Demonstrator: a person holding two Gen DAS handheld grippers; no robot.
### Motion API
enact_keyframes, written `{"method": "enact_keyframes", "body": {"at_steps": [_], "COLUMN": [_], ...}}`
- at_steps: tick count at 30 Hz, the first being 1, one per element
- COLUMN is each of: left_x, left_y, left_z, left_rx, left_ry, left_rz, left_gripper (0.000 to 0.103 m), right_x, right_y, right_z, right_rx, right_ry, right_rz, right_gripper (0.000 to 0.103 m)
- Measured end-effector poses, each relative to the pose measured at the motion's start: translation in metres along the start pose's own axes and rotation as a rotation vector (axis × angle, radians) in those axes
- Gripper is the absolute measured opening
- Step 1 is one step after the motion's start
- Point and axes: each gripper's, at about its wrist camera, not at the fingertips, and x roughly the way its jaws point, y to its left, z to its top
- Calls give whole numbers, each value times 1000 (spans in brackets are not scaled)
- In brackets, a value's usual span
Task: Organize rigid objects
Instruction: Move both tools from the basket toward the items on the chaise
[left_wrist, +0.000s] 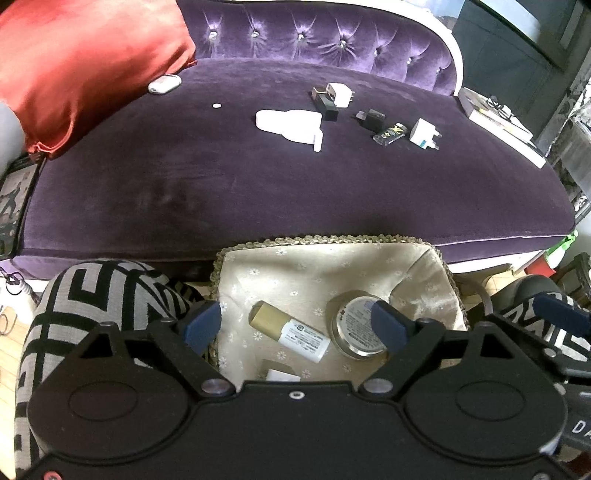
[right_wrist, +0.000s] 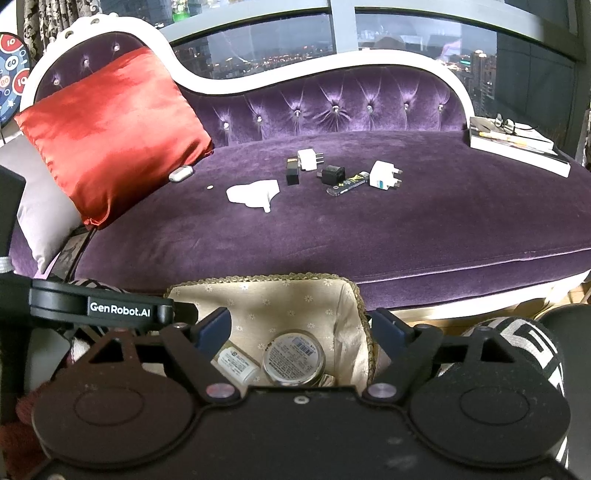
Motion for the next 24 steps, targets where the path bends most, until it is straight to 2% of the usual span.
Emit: {"method": "enact_keyframes", "body": {"at_steps": [14,19,24], "left_x": [-8,-1,14], "left_y": [0,3,2], "left_z": [5,19,42], "left_rx": [11,7,57], "left_ry": [-18,0,-14], "left_rz": [-2,-28,2], "left_gripper": [85,87,87], "right_x": [1,5,9], "right_y": [3,8,12], "right_z": [2,5,9], "right_rx": [-1,-34,-68], "right_ry": [-3,13,20], "right_rz": [-30,-31,-23], "right_gripper": [88,88,88]}}
